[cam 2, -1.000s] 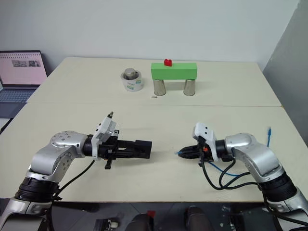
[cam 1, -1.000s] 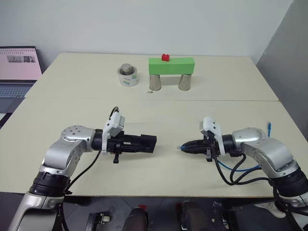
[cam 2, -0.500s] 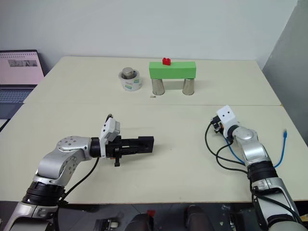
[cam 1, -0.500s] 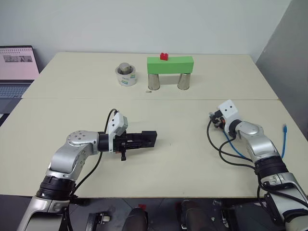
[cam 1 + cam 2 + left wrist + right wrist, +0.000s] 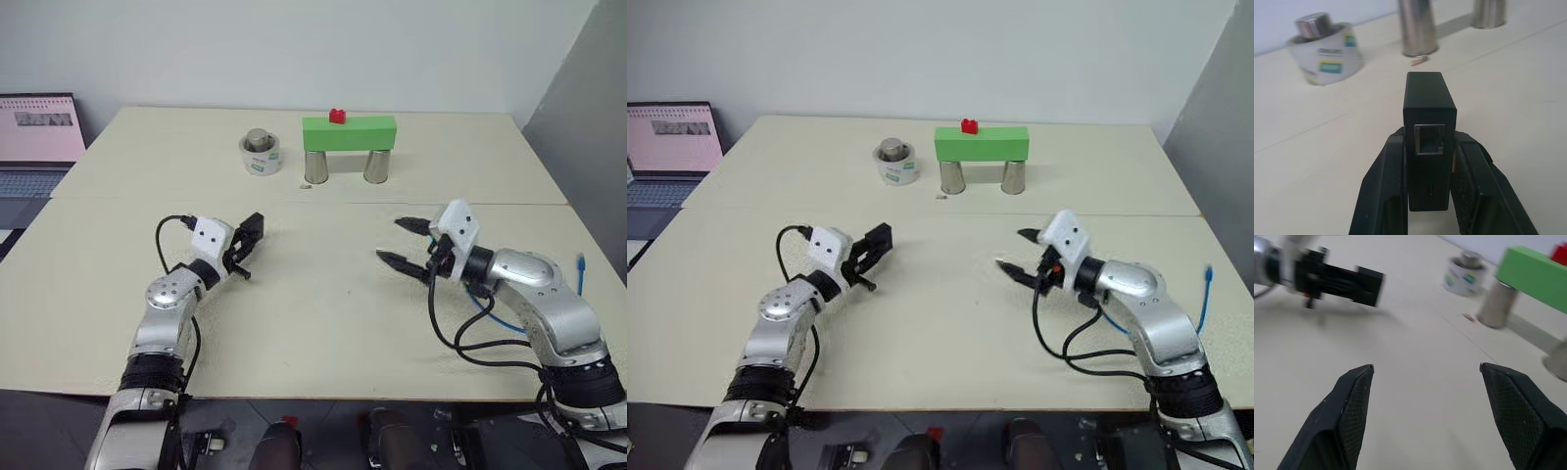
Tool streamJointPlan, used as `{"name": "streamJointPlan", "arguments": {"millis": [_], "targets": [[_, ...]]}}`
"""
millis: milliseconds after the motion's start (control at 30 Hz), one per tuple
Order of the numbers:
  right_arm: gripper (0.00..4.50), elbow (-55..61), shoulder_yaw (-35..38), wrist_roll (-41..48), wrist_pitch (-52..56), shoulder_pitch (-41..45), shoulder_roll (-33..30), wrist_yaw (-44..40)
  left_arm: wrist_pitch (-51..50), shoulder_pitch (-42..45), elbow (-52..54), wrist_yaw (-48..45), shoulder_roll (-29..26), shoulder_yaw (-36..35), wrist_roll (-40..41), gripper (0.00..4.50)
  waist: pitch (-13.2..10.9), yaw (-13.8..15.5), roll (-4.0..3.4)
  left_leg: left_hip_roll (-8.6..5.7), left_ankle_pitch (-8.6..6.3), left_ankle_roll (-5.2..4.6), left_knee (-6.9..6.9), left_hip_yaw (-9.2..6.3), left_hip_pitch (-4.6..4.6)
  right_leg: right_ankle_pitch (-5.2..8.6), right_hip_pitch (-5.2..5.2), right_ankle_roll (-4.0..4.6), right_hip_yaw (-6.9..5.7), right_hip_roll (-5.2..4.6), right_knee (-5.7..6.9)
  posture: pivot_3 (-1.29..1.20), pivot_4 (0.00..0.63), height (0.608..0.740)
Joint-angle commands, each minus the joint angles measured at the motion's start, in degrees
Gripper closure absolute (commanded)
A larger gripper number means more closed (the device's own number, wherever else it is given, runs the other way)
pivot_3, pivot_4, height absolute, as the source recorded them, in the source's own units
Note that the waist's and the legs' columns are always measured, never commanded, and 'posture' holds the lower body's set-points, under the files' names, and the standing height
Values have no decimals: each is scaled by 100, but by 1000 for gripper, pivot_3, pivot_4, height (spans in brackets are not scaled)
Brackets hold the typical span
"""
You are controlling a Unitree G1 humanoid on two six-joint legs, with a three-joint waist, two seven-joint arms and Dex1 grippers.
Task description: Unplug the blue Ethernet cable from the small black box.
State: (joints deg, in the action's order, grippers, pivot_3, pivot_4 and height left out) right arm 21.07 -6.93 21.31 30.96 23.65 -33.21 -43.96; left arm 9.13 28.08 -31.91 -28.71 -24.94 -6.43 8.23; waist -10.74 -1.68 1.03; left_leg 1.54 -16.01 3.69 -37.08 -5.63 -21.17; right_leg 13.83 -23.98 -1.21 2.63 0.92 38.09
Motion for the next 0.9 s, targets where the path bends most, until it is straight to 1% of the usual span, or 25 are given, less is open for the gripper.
{"name": "streamJointPlan", "arguments": {"millis": [33,133,233,300,333,367,400,433,467,500,567,633,767,833,900], "targets": [[819,402,-220,128,383,123,32,-35,647,448,-926,635,226,-352,0,3721,2,8,3,0,0,0,-2,-2,-1,-1,2,-1,-3,0,-1,0,150,740],[819,301,-335,20,475,204,44,-6,973,644,-1594,800,368,-347,-104,3721,2,7,3,-5,0,0,-5,-2,8,-2,18,-4,-3,-4,-7,0,150,740],[819,243,-379,-62,538,261,60,62,1225,683,-1984,851,438,-283,-212,3721,2,2,3,-7,0,0,-3,-2,10,-4,20,-1,-4,-5,-8,0,150,740],[795,251,-383,-77,574,263,63,88,1276,658,-2129,840,476,-326,-159,3020,2,4,3,-6,0,0,2,-5,17,-4,22,0,-6,-5,-4,0,150,740],[795,263,-377,-83,590,251,63,101,1322,625,-2163,778,487,-345,-124,2895,2,2,3,-6,0,0,3,-8,22,-4,26,-1,-9,-4,-4,0,150,740],[795,282,-369,-84,607,233,60,114,1332,596,-2182,738,497,-373,-86,2609,2,-1,3,-5,0,0,3,-8,25,-2,28,-3,-9,-3,-4,0,150,740],[795,304,-352,-81,626,203,51,126,1344,543,-2166,688,498,-388,-64,2436,2,-3,3,-5,0,0,3,-7,25,-2,29,-4,-9,-3,-4,0,150,740],[795,326,-337,-80,640,176,42,134,1351,489,-2131,643,501,-408,-31,2145,2,-5,3,-5,0,0,2,-6,26,-2,30,-4,-8,-4,-4,0,150,740],[795,341,-327,-82,651,159,38,138,1354,456,-2105,618,504,-424,-15,2005,2,-6,2,-5,0,0,2,-6,28,-2,33,-4,-8,-4,-5,0,150,740],[795,352,-316,-81,666,146,39,144,1309,406,-2055,641,498,-442,-15,1722,2,-8,2,-5,0,0,2,-6,31,-2,37,-4,-7,-4,-6,0,150,740],[795,404,-299,-80,696,117,19,158,1107,161,-1714,759,453,-505,8,1296,3,-16,1,-5,0,0,2,-5,33,-2,38,-4,-7,-4,-7,0,150,740],[795,458,-258,-59,726,70,11,188,756,-199,-1144,883,341,-453,-119,998,4,-45,-1,-3,0,0,4,-1,36,-2,38,-4,-3,-4,-6,0,150,740],[795,487,-63,-49,755,-129,-15,312,-270,-1050,563,713,139,-525,136,998,6,-137,-4,4,0,0,10,-1,41,-1,38,-3,-2,-3,-3,0,150,740],[795,489,201,-23,777,-304,-73,408,-665,-1422,1443,534,-92,-551,249,998,6,-141,-4,6,0,0,10,-2,41,-1,37,-3,-4,-3,-2,0,150,740],[795,515,509,7,782,-502,-193,446,-1027,-1724,2100,231,-375,-571,378,998,5,-123,-4,5,0,0,9,-5,38,0,37,-3,-6,-3,-4,0,150,740]]}}
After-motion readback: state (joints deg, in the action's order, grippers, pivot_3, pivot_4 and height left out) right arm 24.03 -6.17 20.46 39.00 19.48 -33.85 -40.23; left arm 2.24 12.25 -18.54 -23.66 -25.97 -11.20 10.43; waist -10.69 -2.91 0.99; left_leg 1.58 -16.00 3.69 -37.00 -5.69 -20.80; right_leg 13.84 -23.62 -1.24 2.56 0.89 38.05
